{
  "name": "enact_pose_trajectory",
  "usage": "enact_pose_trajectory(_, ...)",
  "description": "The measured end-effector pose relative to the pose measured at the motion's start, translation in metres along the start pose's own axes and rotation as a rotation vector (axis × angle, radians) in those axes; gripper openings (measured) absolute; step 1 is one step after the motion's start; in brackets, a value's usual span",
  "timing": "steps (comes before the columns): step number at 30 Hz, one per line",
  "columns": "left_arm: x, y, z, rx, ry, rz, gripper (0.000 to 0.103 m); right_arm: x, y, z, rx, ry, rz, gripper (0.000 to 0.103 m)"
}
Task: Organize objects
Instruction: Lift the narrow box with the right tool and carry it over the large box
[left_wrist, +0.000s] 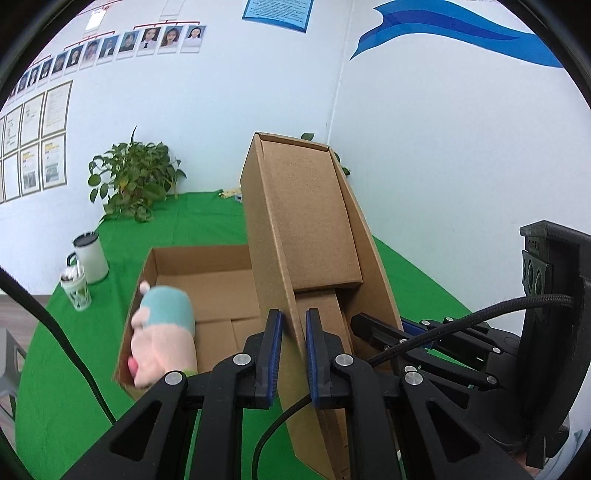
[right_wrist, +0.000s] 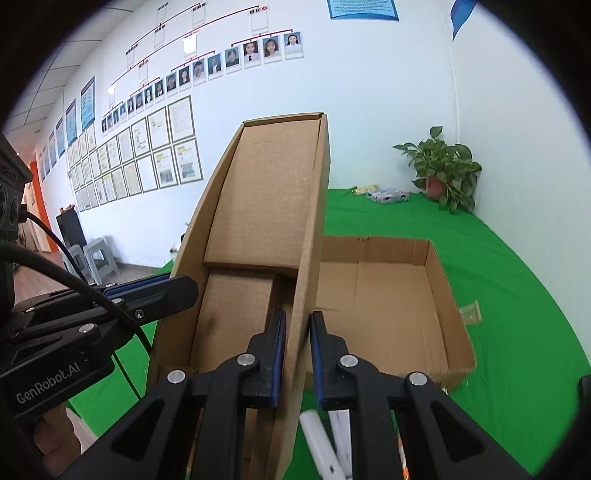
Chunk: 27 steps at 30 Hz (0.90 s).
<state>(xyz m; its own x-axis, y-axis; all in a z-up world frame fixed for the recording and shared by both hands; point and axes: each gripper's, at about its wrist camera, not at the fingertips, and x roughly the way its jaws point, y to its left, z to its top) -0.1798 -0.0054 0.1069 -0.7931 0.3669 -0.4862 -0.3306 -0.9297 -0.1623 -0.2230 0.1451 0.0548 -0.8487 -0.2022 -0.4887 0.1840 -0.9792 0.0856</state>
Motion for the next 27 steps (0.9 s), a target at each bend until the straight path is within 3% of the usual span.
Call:
enact_pose_trajectory(6,0.026,0.018,0.047,0.008,-0.002,0.004,0.009,0.014,0.005,0.028,-0.023,-0.019,-0.037,0.012)
enact_pose_trajectory(10,0.043,0.033,0.079,0.014,0.007,0.018,0.009,0.040,-0.007,0.049,0.041,0.033,0.038,0.012)
enact_pose_trajectory(14,0.071,0.054,0.097,-0.018,0.065,0.025,0.009,0.062,-0.004,0.058,0.032,0.057,0.025,0.011)
enact_pose_trajectory(19,0.103,0.074,0.094,-0.026,0.137,0.048,0.009,0.092,-0.004,0.053,0.057,0.128,0.052,0.011)
enact_pose_trajectory(27,0.162,0.105,0.056,-0.060,0.256,0.066,0.009,0.135,-0.007,0.033,0.061,0.244,0.065,0.011)
